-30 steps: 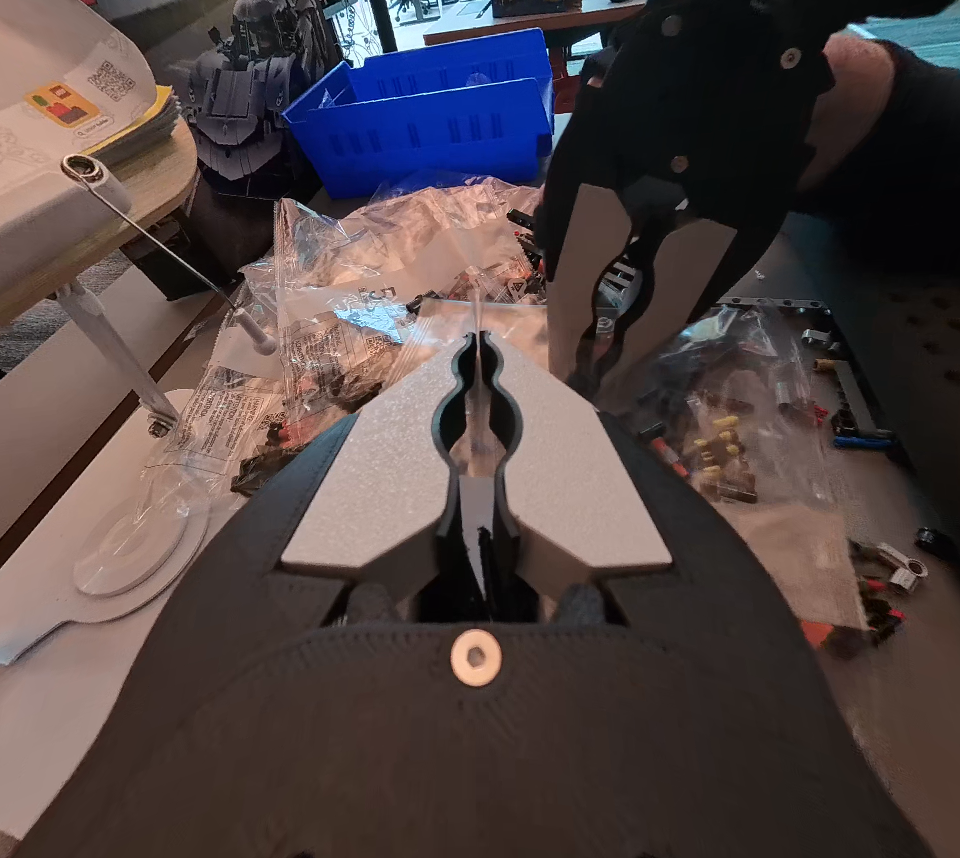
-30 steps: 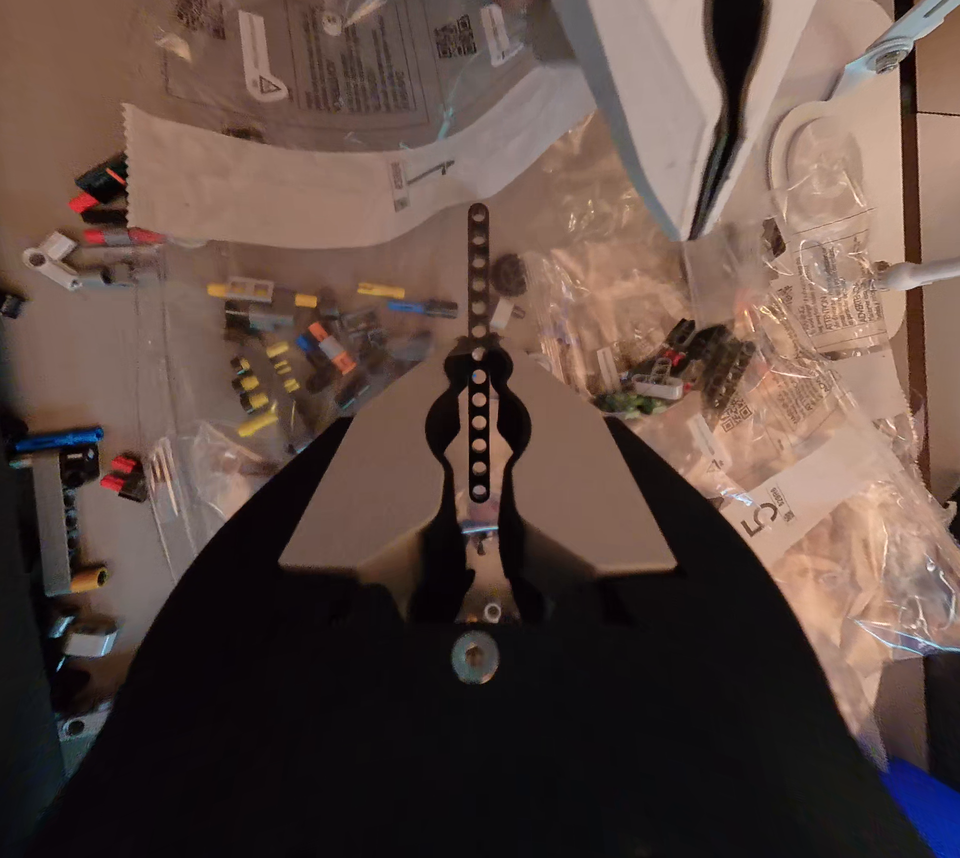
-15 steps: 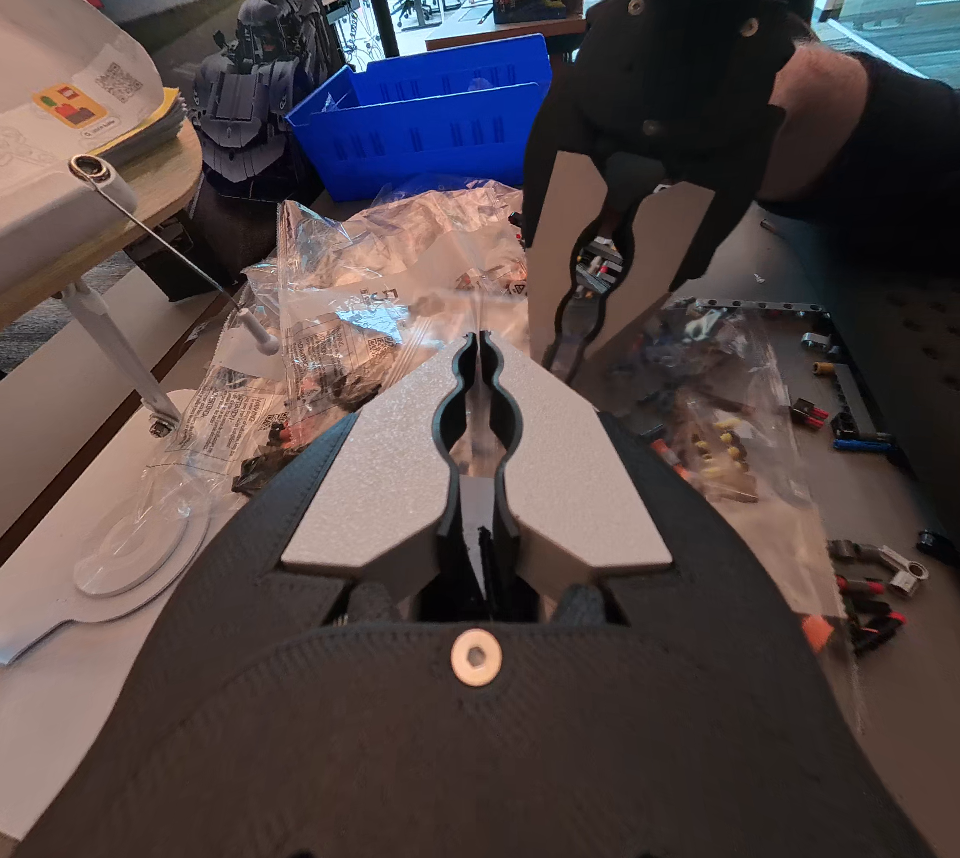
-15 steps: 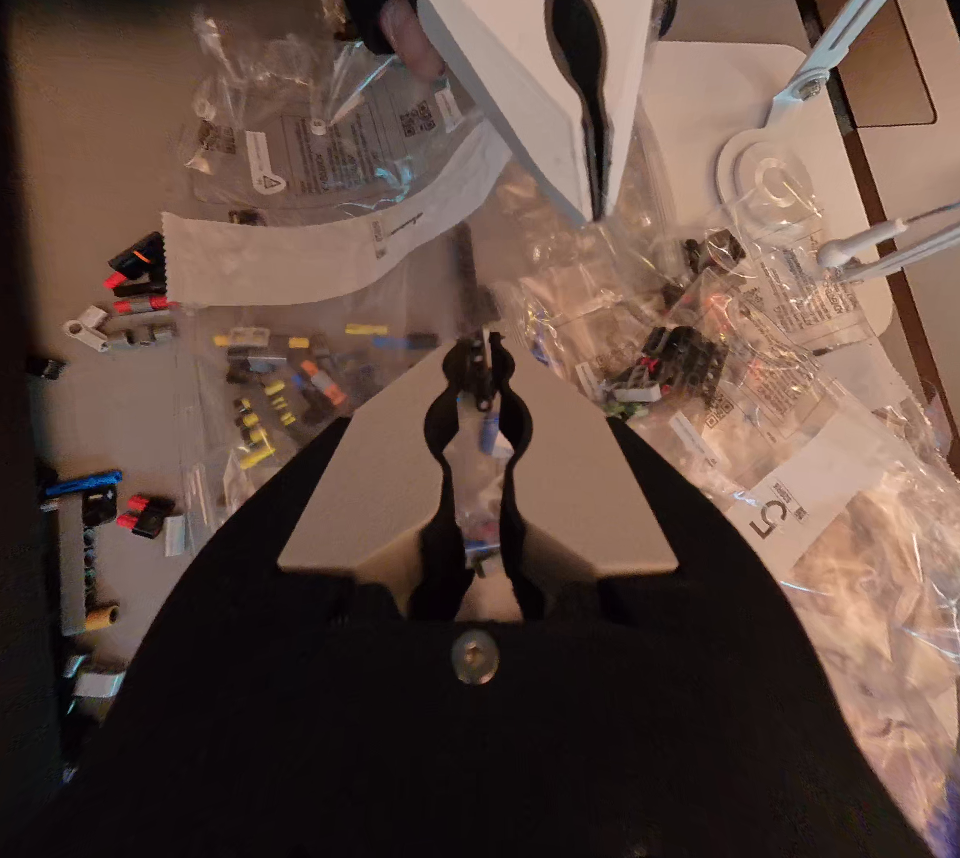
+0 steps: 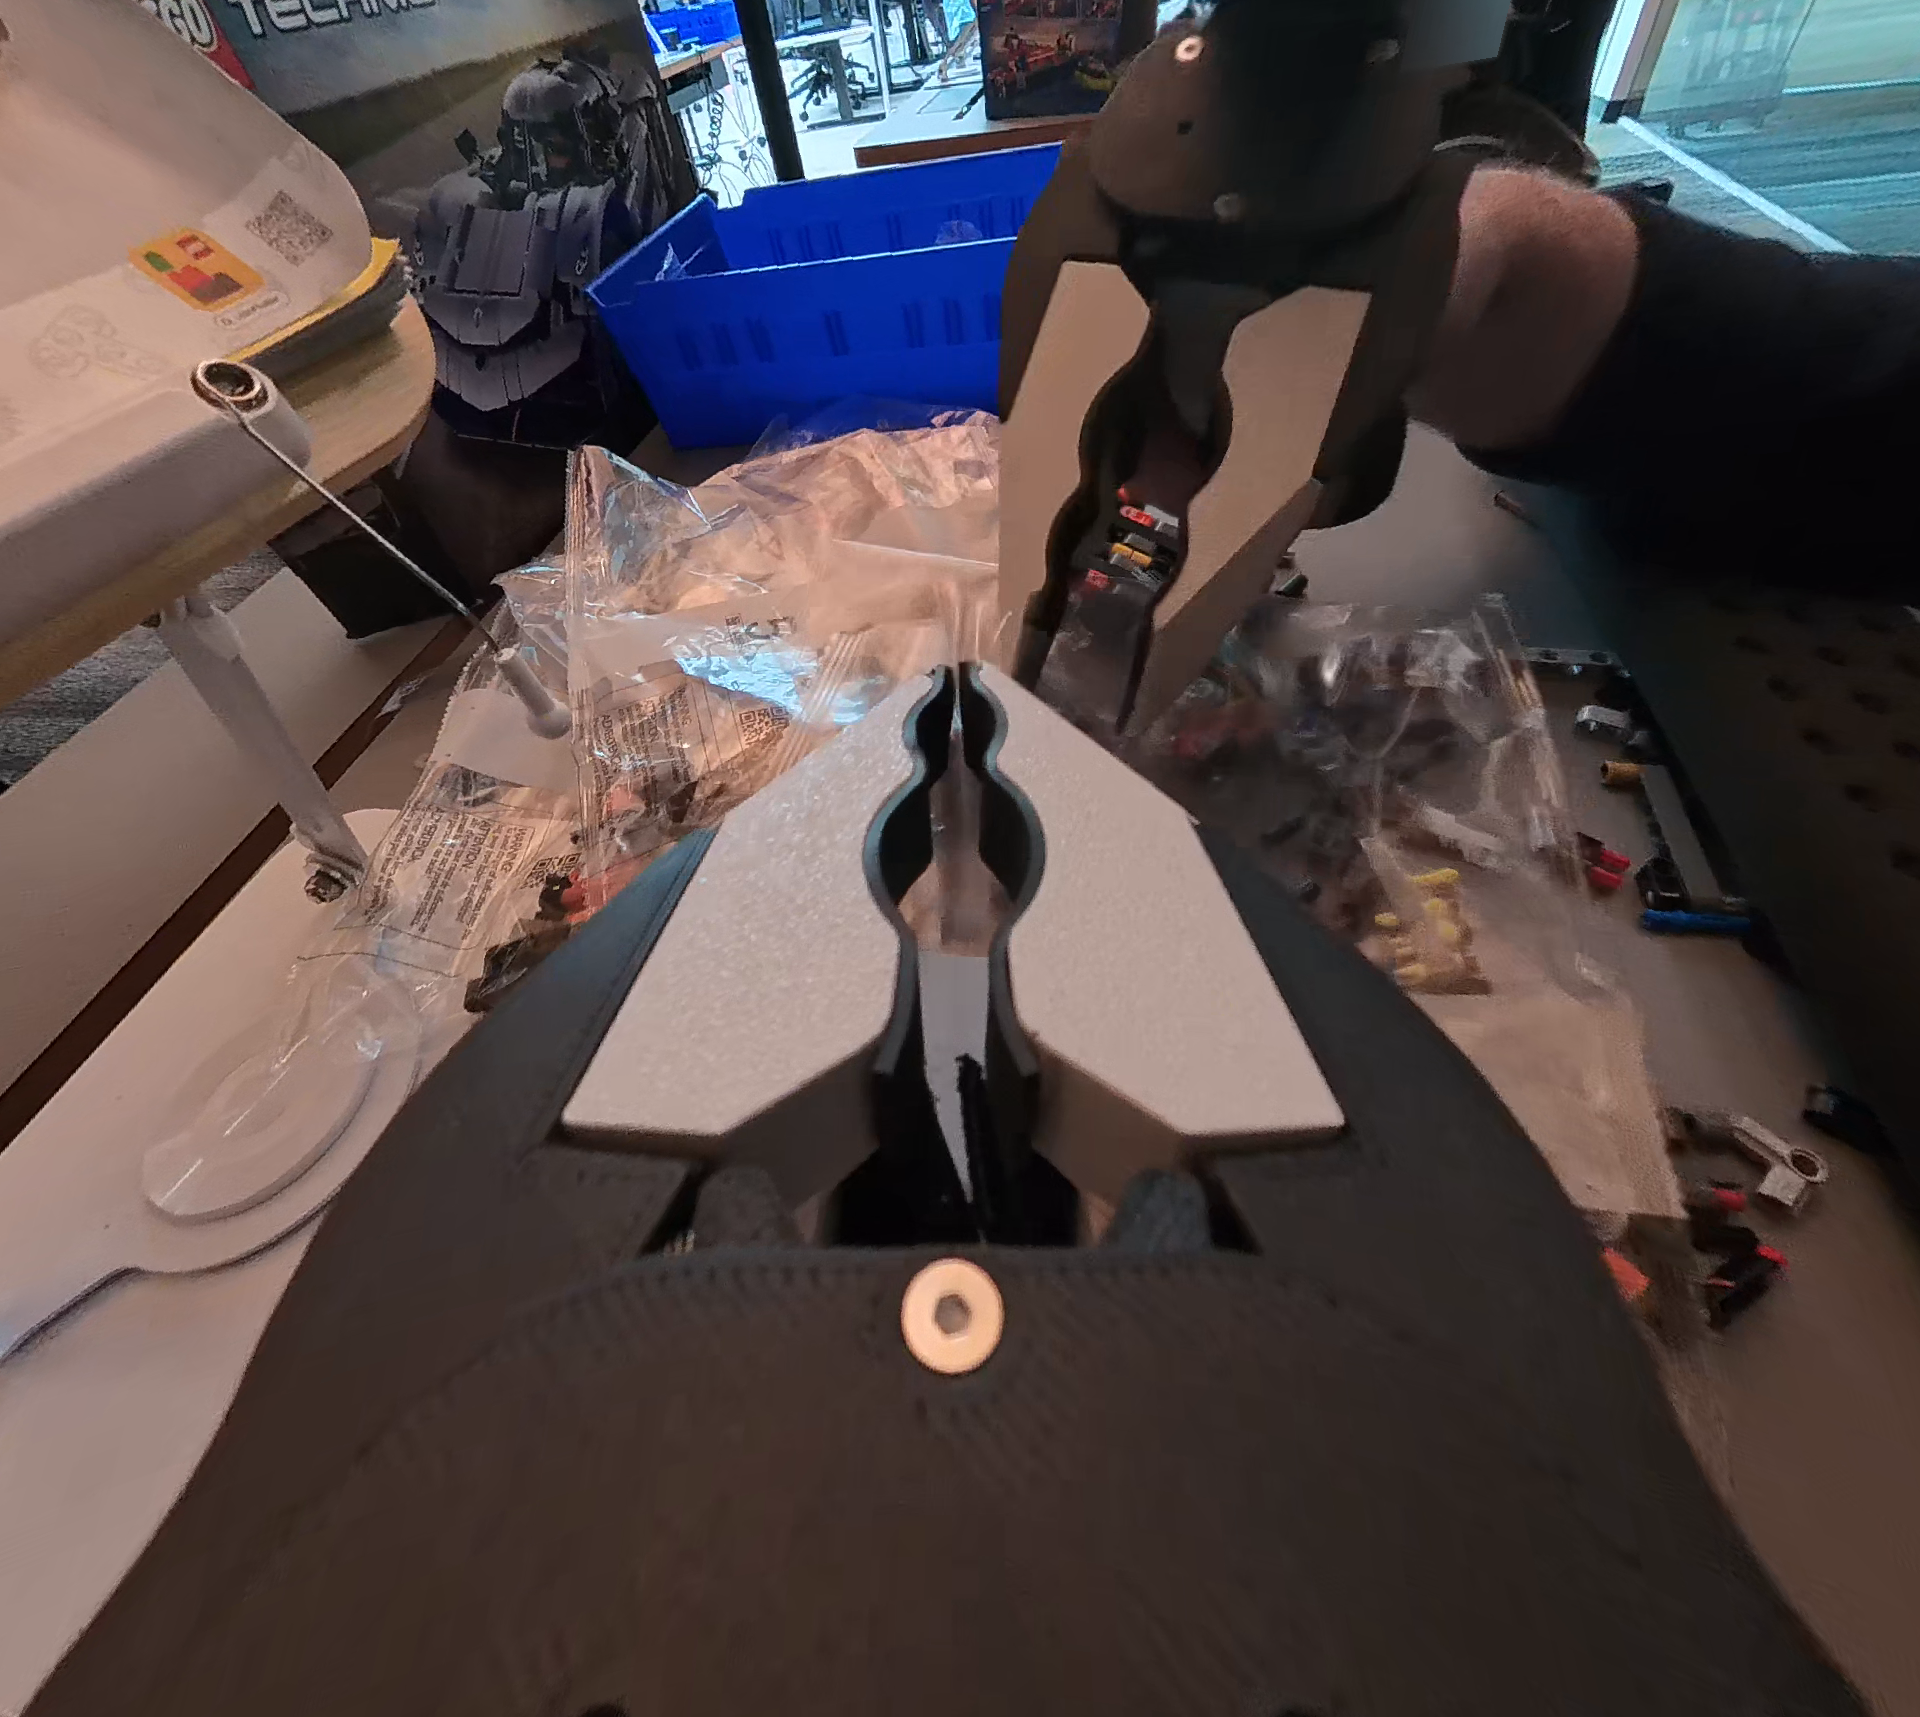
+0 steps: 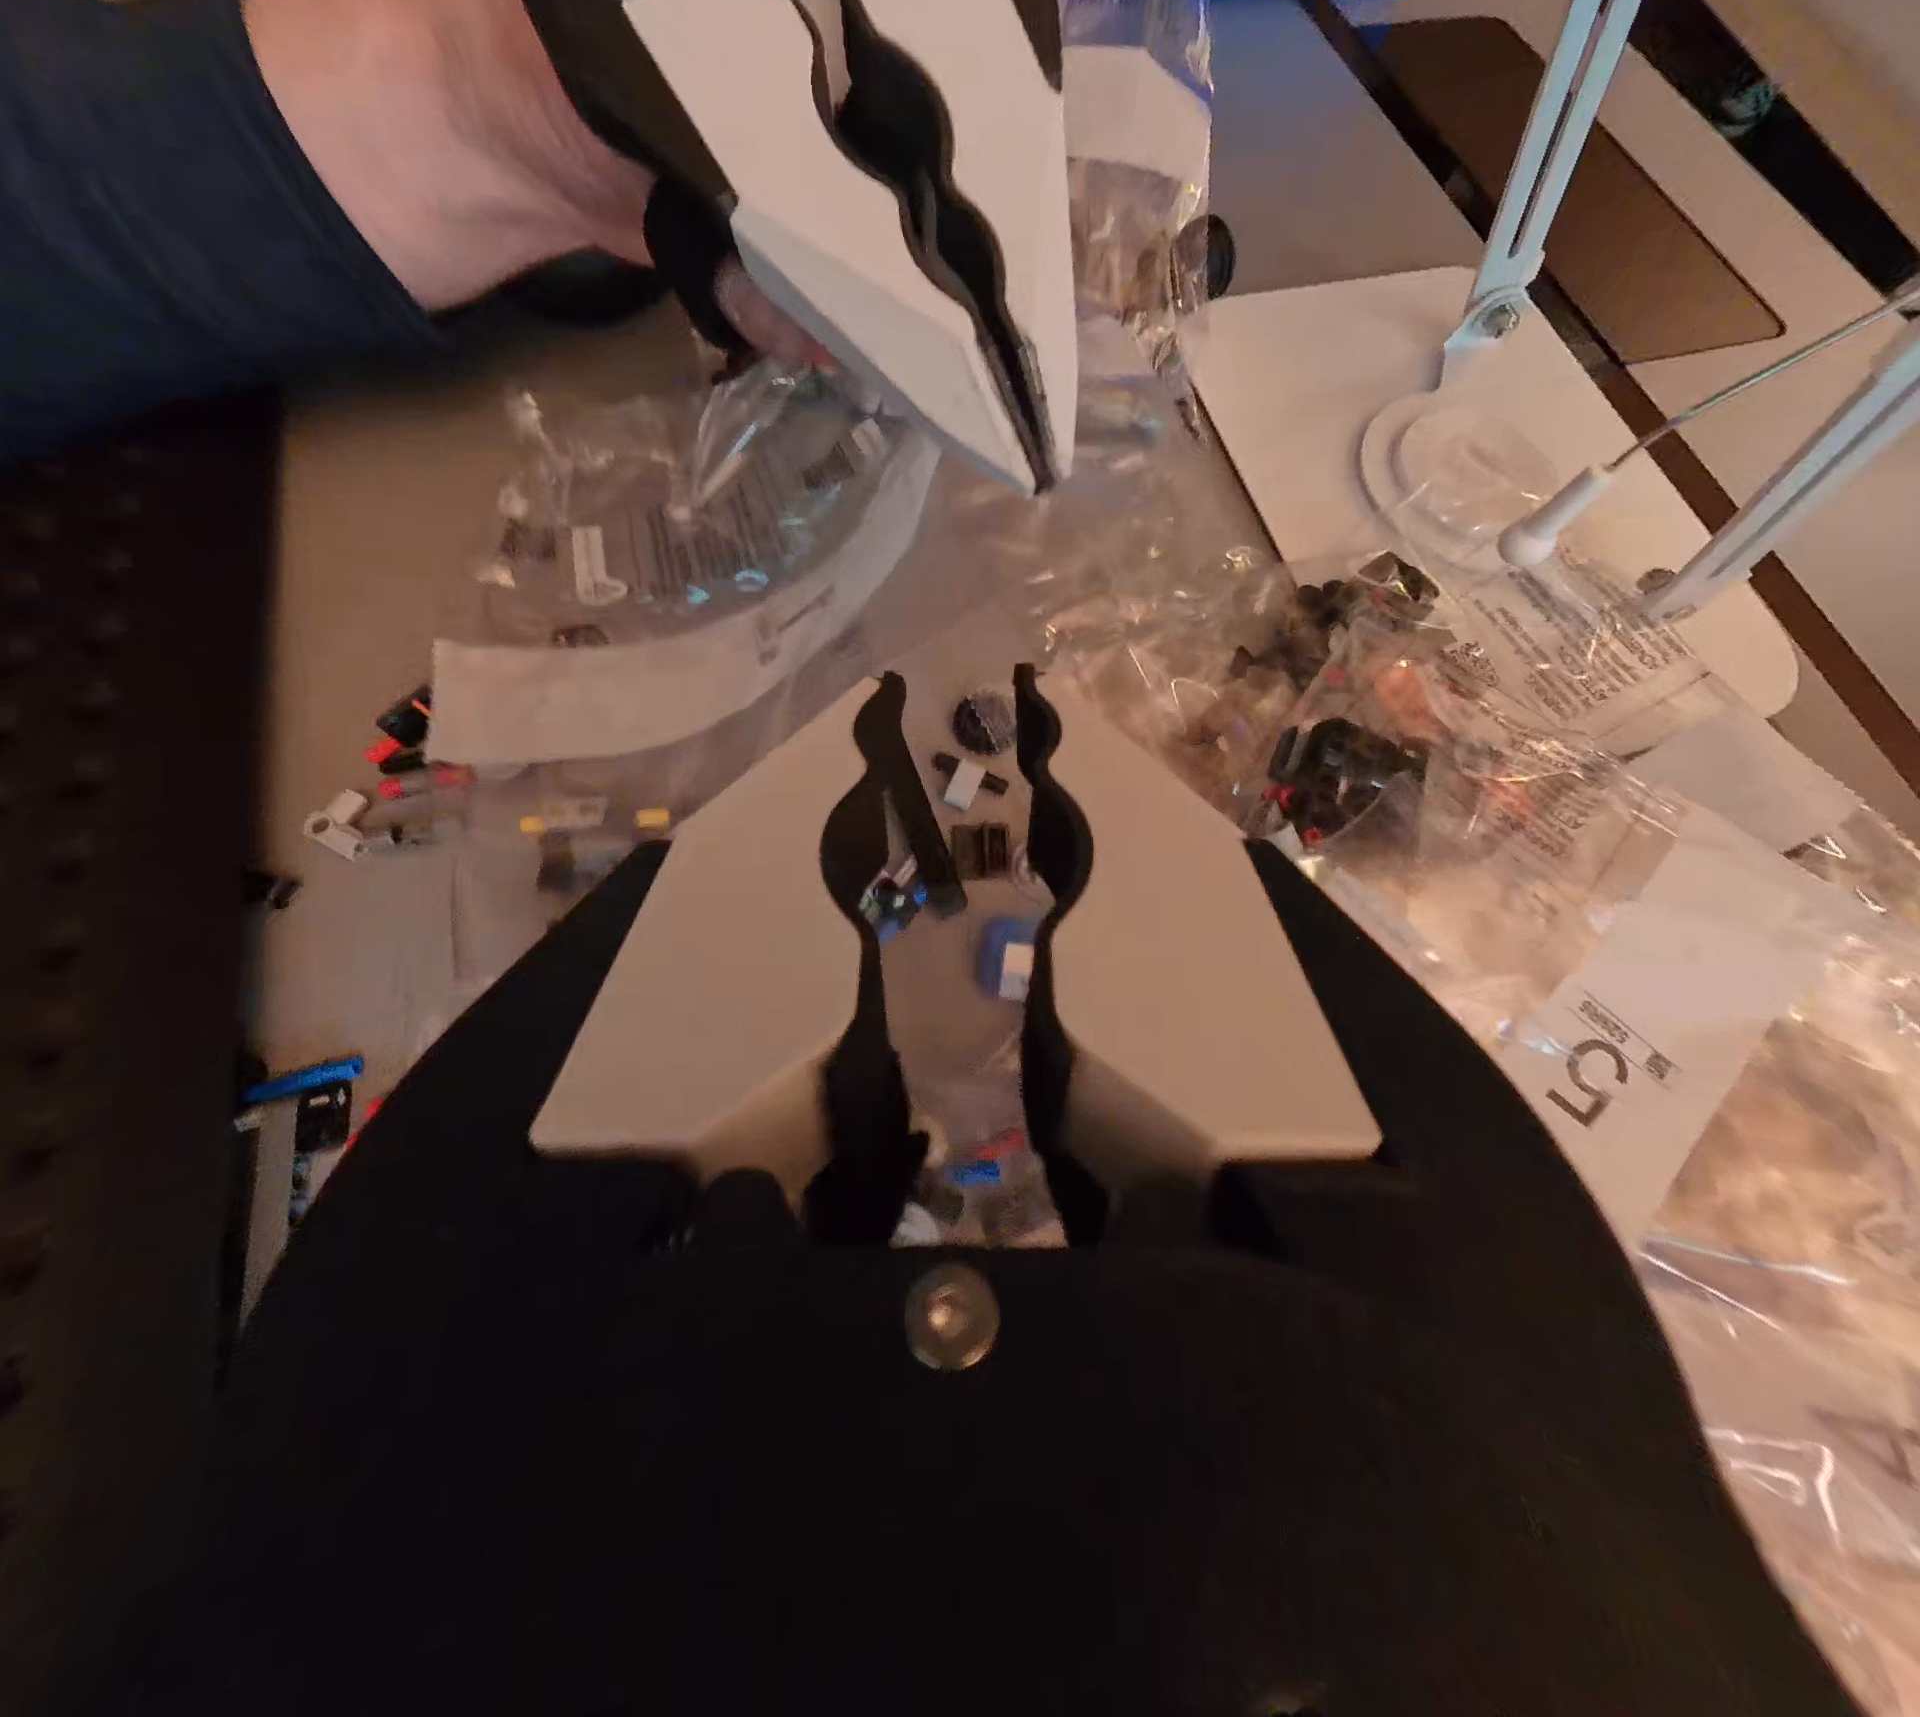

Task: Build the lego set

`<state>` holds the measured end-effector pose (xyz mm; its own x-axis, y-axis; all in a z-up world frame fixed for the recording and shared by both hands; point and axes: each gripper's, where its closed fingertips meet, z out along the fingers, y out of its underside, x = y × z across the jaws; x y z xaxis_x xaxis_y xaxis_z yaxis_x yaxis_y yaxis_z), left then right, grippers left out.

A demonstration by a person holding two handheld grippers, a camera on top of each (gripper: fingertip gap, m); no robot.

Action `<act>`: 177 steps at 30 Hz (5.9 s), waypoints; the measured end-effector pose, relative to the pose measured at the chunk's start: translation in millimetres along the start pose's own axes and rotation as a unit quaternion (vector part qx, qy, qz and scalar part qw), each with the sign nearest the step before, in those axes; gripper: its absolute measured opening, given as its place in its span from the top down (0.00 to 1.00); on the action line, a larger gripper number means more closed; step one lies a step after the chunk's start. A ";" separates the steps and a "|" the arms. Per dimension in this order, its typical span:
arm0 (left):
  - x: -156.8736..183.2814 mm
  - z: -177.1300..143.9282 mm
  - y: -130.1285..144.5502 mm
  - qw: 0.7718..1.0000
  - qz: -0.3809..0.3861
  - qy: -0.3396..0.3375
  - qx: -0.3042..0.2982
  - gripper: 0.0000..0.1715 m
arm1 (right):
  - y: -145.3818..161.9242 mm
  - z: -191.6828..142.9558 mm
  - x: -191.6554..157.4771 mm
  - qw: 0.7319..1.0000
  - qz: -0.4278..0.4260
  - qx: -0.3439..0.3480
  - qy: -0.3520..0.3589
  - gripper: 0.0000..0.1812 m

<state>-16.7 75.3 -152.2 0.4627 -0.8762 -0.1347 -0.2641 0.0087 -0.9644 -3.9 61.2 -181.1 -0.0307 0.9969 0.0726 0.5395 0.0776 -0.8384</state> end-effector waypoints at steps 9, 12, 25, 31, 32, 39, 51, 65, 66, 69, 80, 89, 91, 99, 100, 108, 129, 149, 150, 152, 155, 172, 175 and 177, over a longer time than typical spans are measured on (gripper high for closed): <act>1.8 -1.1 -5.2 1.000 0.000 0.004 0.013 1.00 | -11.3 -4.2 -1.8 0.999 0.019 0.043 -0.018 0.93; 1.8 -2.3 -7.8 1.000 -0.002 0.005 0.021 1.00 | -18.3 -12.5 3.3 0.996 0.039 0.072 -0.021 0.92; 3.5 -3.3 -11.5 1.000 -0.001 0.009 0.029 1.00 | -18.2 -18.2 0.2 0.994 0.046 0.085 -0.044 0.93; 3.8 -4.8 -13.6 0.999 0.000 0.009 0.034 1.00 | -22.7 -21.4 1.3 0.992 0.056 0.104 -0.049 0.96; 3.9 -5.0 -13.9 0.999 0.000 0.009 0.034 1.00 | -23.5 -22.0 1.8 0.991 0.060 0.108 -0.051 0.96; 6.2 -4.6 -14.7 0.999 0.002 0.014 0.035 1.00 | -25.2 -22.0 4.2 0.988 0.075 0.121 -0.055 1.00; 7.4 -5.3 -16.4 0.999 0.004 0.016 0.036 1.00 | -25.5 -21.6 5.2 0.988 0.075 0.121 -0.052 1.00; 5.0 -8.6 -19.5 0.999 0.004 0.008 0.043 1.00 | -30.6 -31.7 18.6 0.988 0.079 0.136 -0.009 1.00; 5.3 -8.3 -19.3 0.999 0.004 0.009 0.042 1.00 | -32.7 -33.2 19.0 0.986 0.084 0.143 -0.010 1.00; 7.0 -6.9 -18.9 0.999 0.004 0.013 0.041 1.00 | -33.8 -32.9 16.1 0.985 0.088 0.144 -0.019 1.00; 10.2 -5.0 -19.2 0.999 0.007 0.018 0.038 1.00 | -32.8 -26.0 8.3 0.985 0.090 0.142 -0.045 0.99; 11.9 -4.2 -19.4 0.999 0.010 0.021 0.037 1.00 | -34.8 -23.2 3.4 0.982 0.095 0.148 -0.061 1.00; 11.9 -4.2 -19.4 0.999 0.010 0.021 0.037 1.00 | -34.8 -23.6 3.1 0.982 0.095 0.148 -0.062 1.00; 11.5 -4.8 -20.0 0.999 0.010 0.019 0.038 1.00 | -37.5 -28.2 3.7 0.979 0.107 0.159 -0.067 1.00; 11.4 -4.9 -20.0 0.999 0.010 0.019 0.038 1.00 | -38.2 -28.9 3.4 0.978 0.110 0.161 -0.070 0.99; 11.7 -4.9 -20.0 0.999 0.011 0.020 0.038 1.00 | -40.7 -31.6 0.1 0.973 0.119 0.174 -0.093 0.97; 11.8 -7.2 -23.1 0.999 0.012 0.019 0.044 1.00 | -40.1 -35.3 6.5 0.975 0.117 0.177 -0.073 1.00; 13.0 -19.5 -42.5 0.993 -0.019 0.039 0.110 1.00 | -49.8 -37.9 -2.8 0.981 0.035 0.186 -0.036 0.97; 13.1 -19.8 -43.2 0.993 -0.019 0.040 0.111 1.00 | -52.0 -40.4 -3.2 0.979 0.039 0.196 -0.041 0.98; 13.8 -19.3 -42.9 0.993 -0.017 0.041 0.110 1.00 | -55.3 -44.1 -4.7 0.976 0.045 0.208 -0.050 0.97; 15.2 -18.3 -42.8 0.993 -0.017 0.043 0.109 1.00 | -52.9 -41.8 -2.8 0.978 0.046 0.198 -0.042 0.98; 18.9 -13.4 -41.5 0.993 -0.015 0.051 0.106 1.00 | -59.4 -43.0 -3.0 0.962 0.109 0.235 -0.088 0.95; 18.8 -13.3 -41.3 0.993 -0.014 0.050 0.105 1.00 | -58.8 -42.4 -2.9 0.959 0.123 0.237 -0.098 0.95; 19.0 -12.8 -41.0 0.993 -0.014 0.050 0.104 1.00 | -59.0 -42.4 -3.1 0.957 0.127 0.239 -0.102 0.95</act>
<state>-7.9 52.1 -112.3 0.3776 -0.9211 -0.0947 -0.0676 0.0746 -0.9949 0.1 53.0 -108.9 -0.1404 0.9626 -0.2318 0.1069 -0.2181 -0.9701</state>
